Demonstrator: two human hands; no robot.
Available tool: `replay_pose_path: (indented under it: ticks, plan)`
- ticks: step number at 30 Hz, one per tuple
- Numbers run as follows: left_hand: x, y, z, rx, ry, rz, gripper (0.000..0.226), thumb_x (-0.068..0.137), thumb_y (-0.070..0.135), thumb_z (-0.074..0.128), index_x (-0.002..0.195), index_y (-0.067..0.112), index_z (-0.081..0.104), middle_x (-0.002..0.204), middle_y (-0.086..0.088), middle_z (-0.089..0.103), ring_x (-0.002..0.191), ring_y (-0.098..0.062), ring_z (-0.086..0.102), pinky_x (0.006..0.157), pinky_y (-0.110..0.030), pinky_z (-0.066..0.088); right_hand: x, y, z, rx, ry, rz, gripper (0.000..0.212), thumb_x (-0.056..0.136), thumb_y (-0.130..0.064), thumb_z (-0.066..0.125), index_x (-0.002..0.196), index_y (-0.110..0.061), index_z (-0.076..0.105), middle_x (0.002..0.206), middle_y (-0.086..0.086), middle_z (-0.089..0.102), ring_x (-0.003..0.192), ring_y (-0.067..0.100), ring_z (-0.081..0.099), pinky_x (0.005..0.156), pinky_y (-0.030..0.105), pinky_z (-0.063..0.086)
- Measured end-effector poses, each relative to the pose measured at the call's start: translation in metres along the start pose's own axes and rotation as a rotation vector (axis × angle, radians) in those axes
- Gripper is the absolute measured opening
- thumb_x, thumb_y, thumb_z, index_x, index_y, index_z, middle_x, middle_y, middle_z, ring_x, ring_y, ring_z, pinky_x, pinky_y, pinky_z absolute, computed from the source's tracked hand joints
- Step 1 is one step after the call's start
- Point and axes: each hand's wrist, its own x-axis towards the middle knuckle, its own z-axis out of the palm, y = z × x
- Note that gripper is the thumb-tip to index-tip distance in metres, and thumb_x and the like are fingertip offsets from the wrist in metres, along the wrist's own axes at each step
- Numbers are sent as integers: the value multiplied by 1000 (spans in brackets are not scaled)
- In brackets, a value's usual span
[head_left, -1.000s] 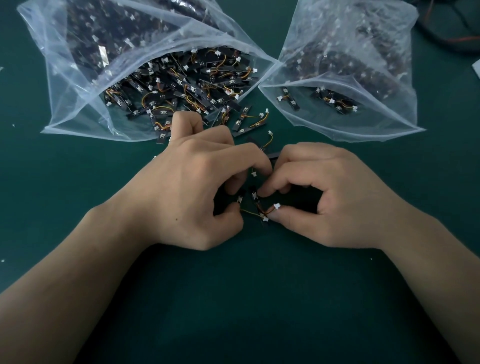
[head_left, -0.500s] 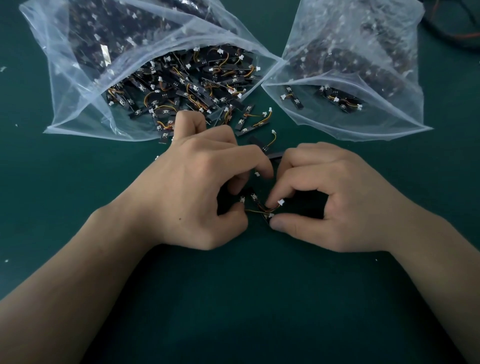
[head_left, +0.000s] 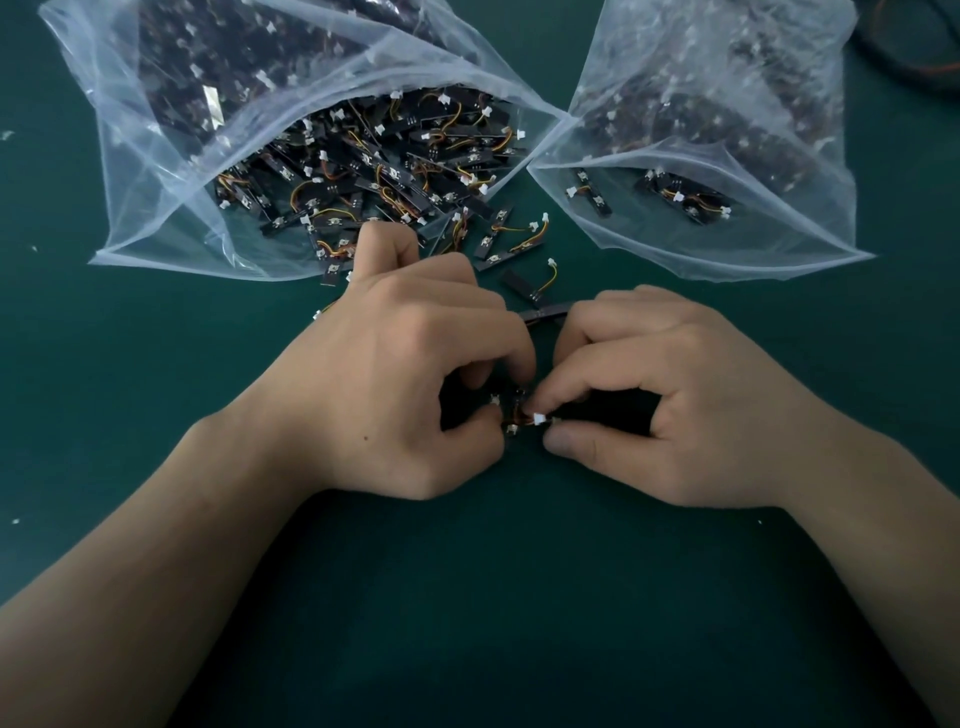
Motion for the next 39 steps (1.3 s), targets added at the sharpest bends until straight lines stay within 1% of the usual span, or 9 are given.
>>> replay_pose_path:
  ticks: [6, 10, 14, 19, 22, 26, 28, 33, 39]
  plan:
    - [0, -1, -1, -30, 5, 9, 6, 74, 23, 64, 75, 26, 69, 67, 12, 53, 74, -16, 51, 85, -46, 25, 0, -2, -1, -17, 0, 15, 15, 86, -40, 78, 98, -31, 80, 88, -11, 62, 83, 9, 57, 83, 35, 43]
    - [0, -1, 0, -42, 47, -1, 9, 71, 20, 67, 78, 24, 71, 67, 12, 53, 74, -17, 53, 86, -46, 25, 0, -3, -1, 13, 33, 41, 22, 85, -42, 79, 100, -26, 76, 85, -16, 57, 79, 2, 51, 81, 33, 42]
    - [-1, -1, 0, -17, 130, -35, 15, 71, 14, 65, 79, 24, 72, 66, 11, 56, 77, -19, 56, 87, -46, 25, 1, -8, 0, -33, 33, 44, 42, 83, -60, 76, 105, -24, 74, 85, -15, 55, 78, 6, 49, 79, 33, 43]
    - [-1, 0, -1, 2, 141, -25, 10, 71, 20, 68, 79, 26, 68, 71, 13, 56, 85, -18, 57, 87, -49, 25, 1, -20, 8, -127, 80, 66, 58, 76, -76, 73, 101, -23, 70, 84, -13, 50, 76, 13, 50, 73, 38, 44]
    - [0, 0, -1, -10, 177, -51, 24, 72, 17, 65, 95, 24, 65, 84, 12, 58, 88, -19, 54, 87, -48, 25, 1, -24, 13, -160, 110, 90, 56, 78, -73, 73, 102, -22, 69, 85, -15, 46, 78, 12, 48, 73, 34, 40]
    - [-1, -5, -1, -91, 307, -168, 35, 76, 11, 62, 110, 18, 65, 90, 10, 61, 91, -16, 58, 97, -44, 26, 2, -25, 16, -154, 84, 69, 45, 86, -64, 73, 109, -26, 73, 93, -18, 45, 85, 11, 50, 78, 38, 46]
    - [0, -6, 1, -100, 330, -200, 32, 78, 10, 62, 109, 20, 66, 89, 12, 62, 92, -14, 59, 99, -40, 25, 2, -26, 18, -148, 77, 51, 41, 89, -60, 73, 113, -27, 74, 94, -18, 47, 91, 7, 50, 80, 36, 45]
    - [1, -3, 5, -70, 365, -201, 26, 82, 9, 62, 102, 22, 70, 85, 15, 63, 90, -9, 59, 97, -40, 24, 3, -25, 18, -147, 72, 57, 47, 89, -60, 72, 121, -25, 71, 97, -23, 33, 93, -3, 31, 80, 26, 30]
    - [0, -5, 5, -79, 390, -196, 24, 83, 9, 62, 99, 24, 72, 84, 16, 63, 87, -4, 58, 95, -39, 24, 2, -25, 15, -129, 47, 45, 41, 88, -60, 73, 113, -27, 73, 89, -17, 46, 86, 5, 43, 76, 32, 39]
